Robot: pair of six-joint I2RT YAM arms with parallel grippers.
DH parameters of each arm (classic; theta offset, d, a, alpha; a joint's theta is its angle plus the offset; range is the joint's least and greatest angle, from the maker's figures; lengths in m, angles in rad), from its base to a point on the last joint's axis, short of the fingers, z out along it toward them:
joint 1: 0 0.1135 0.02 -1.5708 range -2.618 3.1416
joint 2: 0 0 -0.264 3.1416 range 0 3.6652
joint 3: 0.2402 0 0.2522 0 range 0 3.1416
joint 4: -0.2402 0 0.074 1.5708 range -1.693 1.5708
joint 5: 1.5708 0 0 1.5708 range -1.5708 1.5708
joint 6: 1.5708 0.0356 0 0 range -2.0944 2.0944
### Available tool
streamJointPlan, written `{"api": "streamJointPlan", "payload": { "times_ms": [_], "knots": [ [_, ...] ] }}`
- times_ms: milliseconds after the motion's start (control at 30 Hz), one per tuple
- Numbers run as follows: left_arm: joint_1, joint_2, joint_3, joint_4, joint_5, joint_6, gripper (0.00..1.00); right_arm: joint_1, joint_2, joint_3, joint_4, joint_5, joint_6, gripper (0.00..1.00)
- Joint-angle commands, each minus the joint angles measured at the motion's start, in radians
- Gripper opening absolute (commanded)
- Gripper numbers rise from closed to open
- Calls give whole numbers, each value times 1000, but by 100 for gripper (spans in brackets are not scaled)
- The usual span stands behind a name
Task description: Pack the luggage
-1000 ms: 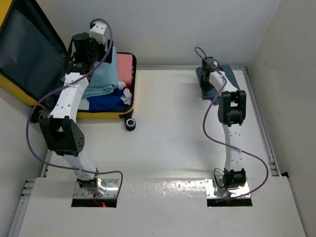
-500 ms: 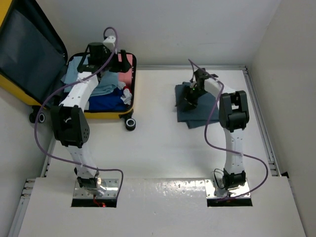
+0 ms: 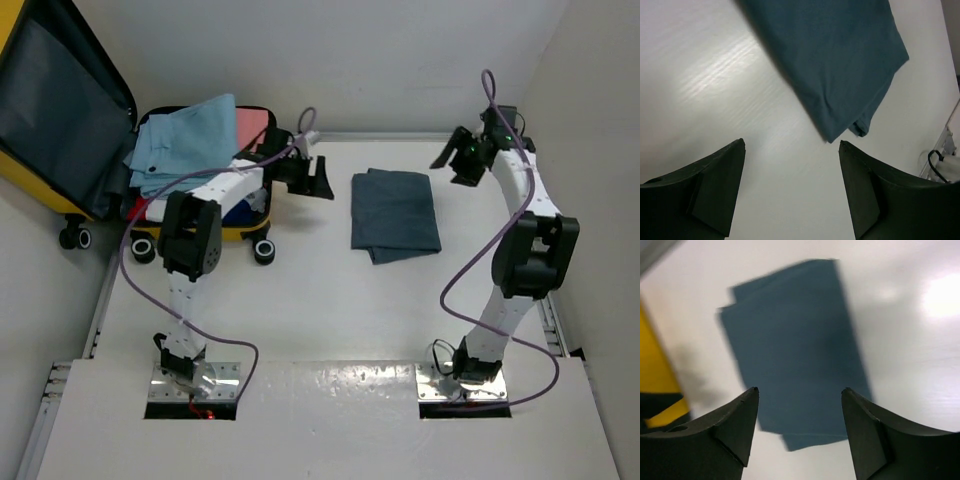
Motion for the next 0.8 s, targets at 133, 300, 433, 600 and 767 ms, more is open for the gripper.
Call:
{"api": "streamJointPlan", "payload": {
  "times_ms": [133, 300, 433, 600, 767],
  "knots": [
    [-88, 167, 116, 42, 15, -95, 77, -82, 137, -119, -5, -38, -103, 67],
    [-176, 252, 175, 51, -37, -95, 77, -125, 227, -80, 4, -170, -110, 67],
    [-231, 316, 231, 51, -102, -95, 79, -121, 298, -76, 5, -202, -107, 67],
    [-262, 404, 288, 80, -99, -144, 80, -101, 335, -117, 36, -202, -66, 66],
    [-262, 459, 297, 120, -50, -146, 71, -3, 344, -119, 60, -236, -55, 39]
  ]
}}
